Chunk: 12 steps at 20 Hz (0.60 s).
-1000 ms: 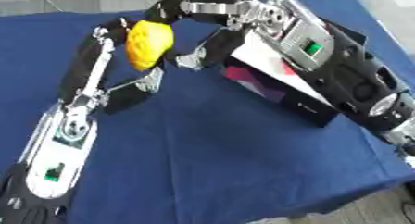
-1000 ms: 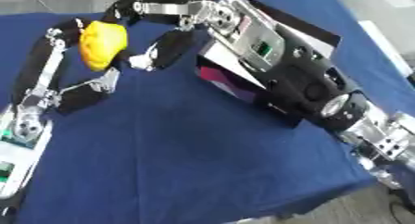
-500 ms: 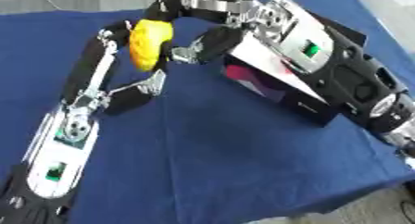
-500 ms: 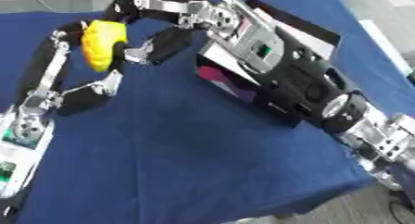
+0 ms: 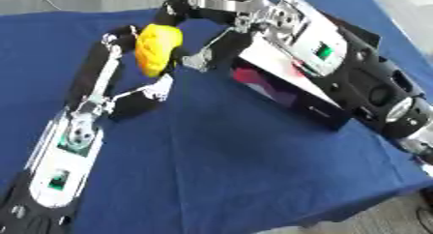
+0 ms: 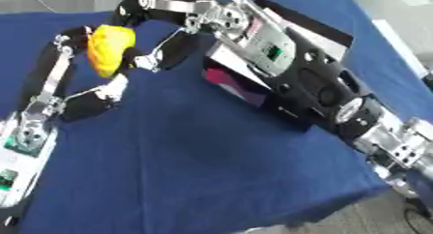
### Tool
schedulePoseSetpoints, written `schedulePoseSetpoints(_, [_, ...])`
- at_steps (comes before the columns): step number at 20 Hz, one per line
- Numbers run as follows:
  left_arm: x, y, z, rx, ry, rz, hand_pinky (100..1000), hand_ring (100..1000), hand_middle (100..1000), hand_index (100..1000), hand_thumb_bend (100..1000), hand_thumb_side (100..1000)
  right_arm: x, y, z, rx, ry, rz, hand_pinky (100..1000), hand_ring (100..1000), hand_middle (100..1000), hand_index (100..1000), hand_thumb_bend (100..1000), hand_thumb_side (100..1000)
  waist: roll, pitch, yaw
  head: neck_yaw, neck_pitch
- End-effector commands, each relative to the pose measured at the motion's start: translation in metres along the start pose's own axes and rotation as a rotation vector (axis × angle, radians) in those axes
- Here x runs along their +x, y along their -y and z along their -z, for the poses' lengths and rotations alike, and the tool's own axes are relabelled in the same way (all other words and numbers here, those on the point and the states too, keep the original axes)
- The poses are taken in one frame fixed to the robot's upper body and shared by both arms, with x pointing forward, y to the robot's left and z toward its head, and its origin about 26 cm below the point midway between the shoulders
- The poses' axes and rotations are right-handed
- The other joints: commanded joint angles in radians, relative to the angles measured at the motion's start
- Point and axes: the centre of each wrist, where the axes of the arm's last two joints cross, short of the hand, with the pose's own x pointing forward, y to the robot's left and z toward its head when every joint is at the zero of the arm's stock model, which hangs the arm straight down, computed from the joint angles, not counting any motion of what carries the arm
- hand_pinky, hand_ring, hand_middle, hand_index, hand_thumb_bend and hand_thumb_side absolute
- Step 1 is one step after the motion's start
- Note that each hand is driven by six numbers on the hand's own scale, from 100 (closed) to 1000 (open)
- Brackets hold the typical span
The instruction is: Pick up the objects with one hand, pass them to the other hand, and then place them into the box on the other side of the table.
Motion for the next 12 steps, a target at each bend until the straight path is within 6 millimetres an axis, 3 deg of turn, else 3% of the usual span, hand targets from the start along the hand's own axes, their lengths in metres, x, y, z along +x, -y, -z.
schedulePoseSetpoints(1, [0.0088, -0.0043, 0.0082, 0.054, 0.013, 0.014, 730, 697, 691, 816, 443, 558, 0.0037, 0.0073, -0.0038, -0.009, -0.001, -0.012, 917, 887, 742, 707, 100, 144, -0.014, -0.003, -0.001, 0.003, -0.007])
schedulePoseSetpoints(9, [0.0083, -0.0013, 0.0079, 0.057, -0.006, 0.035, 744, 723, 714, 840, 523, 631, 0.004, 0.0077, -0.0052, -0.013, -0.003, 0.0, 916, 881, 733, 702, 100, 149, -0.011, -0.004, -0.002, 0.003, -0.004])
schedulePoseSetpoints(12, [0.0084, -0.001, 0.0078, 0.036, 0.006, 0.052, 758, 737, 725, 845, 691, 701, 0.0041, 0.0082, -0.006, -0.014, -0.002, 0.001, 915, 880, 731, 700, 100, 149, -0.01, -0.004, -0.003, 0.002, -0.003])
